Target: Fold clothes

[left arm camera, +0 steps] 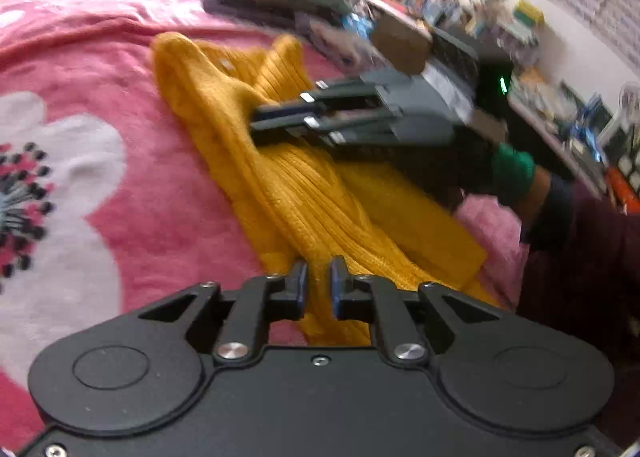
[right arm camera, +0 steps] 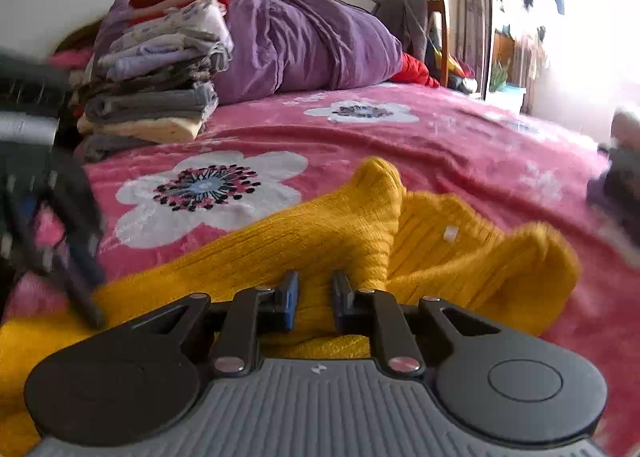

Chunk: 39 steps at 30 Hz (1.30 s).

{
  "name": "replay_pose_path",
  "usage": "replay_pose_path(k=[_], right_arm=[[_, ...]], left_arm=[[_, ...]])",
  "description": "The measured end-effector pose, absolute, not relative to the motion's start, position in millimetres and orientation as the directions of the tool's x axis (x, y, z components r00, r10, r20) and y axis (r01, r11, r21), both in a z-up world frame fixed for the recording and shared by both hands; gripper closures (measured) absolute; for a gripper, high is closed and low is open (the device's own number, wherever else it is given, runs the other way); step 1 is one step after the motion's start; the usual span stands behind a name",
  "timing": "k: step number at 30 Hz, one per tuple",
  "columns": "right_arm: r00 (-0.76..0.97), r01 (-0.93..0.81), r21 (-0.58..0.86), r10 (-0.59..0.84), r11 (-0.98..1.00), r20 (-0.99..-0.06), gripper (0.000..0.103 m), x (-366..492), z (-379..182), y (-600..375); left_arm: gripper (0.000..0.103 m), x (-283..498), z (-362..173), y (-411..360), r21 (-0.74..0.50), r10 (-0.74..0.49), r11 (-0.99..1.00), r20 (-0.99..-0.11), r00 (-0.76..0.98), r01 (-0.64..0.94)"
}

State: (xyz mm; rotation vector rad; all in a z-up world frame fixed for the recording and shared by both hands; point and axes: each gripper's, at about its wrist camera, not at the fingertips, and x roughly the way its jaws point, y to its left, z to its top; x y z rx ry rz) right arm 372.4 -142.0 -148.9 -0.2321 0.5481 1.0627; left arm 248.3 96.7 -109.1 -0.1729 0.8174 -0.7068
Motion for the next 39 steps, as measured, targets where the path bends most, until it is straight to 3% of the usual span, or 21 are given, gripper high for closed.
replay_pose_path(k=[3, 6, 11, 15, 21, 22, 24, 25, 26, 28, 31, 34, 37, 39], right_arm=[[0.349, -0.879, 0.097, 0.769, 0.467, -0.535, 0.085, 372.3, -149.4, -145.3], [0.329, -0.883, 0.115, 0.775, 0.455, -0.539, 0.085, 372.2, -149.9, -148.5], [0.295, -0.888, 0.146, 0.785, 0.435, -0.544, 0.087, 372.0, -150.7, -153.9], [0.268, -0.891, 0.171, 0.793, 0.420, -0.547, 0.090, 371.9, -151.3, -158.3], [0.274, -0.897, 0.156, 0.798, 0.414, -0.537, 0.090, 366.4, -153.8, -159.4], [0.282, -0.898, 0.145, 0.796, 0.415, -0.536, 0.090, 364.0, -153.9, -158.9], [0.286, -0.897, 0.144, 0.798, 0.417, -0.531, 0.090, 363.8, -153.9, -160.3], [0.286, -0.897, 0.146, 0.799, 0.417, -0.529, 0.090, 364.2, -154.0, -161.1], [0.285, -0.896, 0.148, 0.800, 0.418, -0.528, 0.090, 364.6, -154.0, -161.9], [0.283, -0.896, 0.153, 0.803, 0.417, -0.525, 0.090, 365.7, -153.9, -163.7], [0.285, -0.896, 0.153, 0.804, 0.417, -0.522, 0.090, 365.9, -153.5, -164.3], [0.297, -0.896, 0.137, 0.801, 0.421, -0.520, 0.090, 363.8, -153.1, -164.1], [0.311, -0.896, 0.121, 0.797, 0.428, -0.519, 0.090, 360.8, -152.9, -164.0], [0.313, -0.896, 0.115, 0.795, 0.428, -0.520, 0.090, 359.4, -152.8, -163.6]], left_arm=[[0.094, 235.7, -89.0, 110.0, -0.323, -0.630, 0.773, -0.494, 0.599, 0.546], [0.093, 233.8, -89.1, 108.3, -0.334, -0.675, 0.736, -0.414, 0.611, 0.588], [0.093, 255.4, -105.6, 94.6, -0.296, -0.664, 0.741, -0.453, 0.595, 0.602], [0.092, 281.3, -130.0, 61.1, -0.267, -0.629, 0.739, -0.604, 0.490, 0.619], [0.092, 277.3, -127.7, 61.6, -0.277, -0.635, 0.738, -0.595, 0.494, 0.615], [0.089, 272.8, -124.2, 64.4, -0.266, -0.634, 0.739, -0.586, 0.504, 0.619], [0.062, 252.4, -106.9, 72.0, -0.214, -0.621, 0.753, -0.544, 0.564, 0.622], [0.042, 240.0, -97.1, 74.9, -0.185, -0.616, 0.760, -0.514, 0.598, 0.623], [0.033, 227.0, -87.4, 77.1, -0.152, -0.608, 0.766, -0.484, 0.629, 0.624], [0.026, 193.1, -71.8, 69.9, -0.023, -0.579, 0.769, -0.451, 0.680, 0.639], [0.026, 138.2, -72.1, 49.7, 0.139, -0.617, 0.665, -0.451, 0.644, 0.734], [0.026, 88.3, -91.3, 34.5, 0.393, -0.587, 0.470, -0.529, 0.613, 0.790], [0.026, 55.8, -116.9, 33.7, 0.647, -0.512, 0.151, -0.595, 0.619, 0.747], [0.026, 51.1, -132.2, 40.0, 0.764, -0.475, -0.004, -0.570, 0.671, 0.645]])
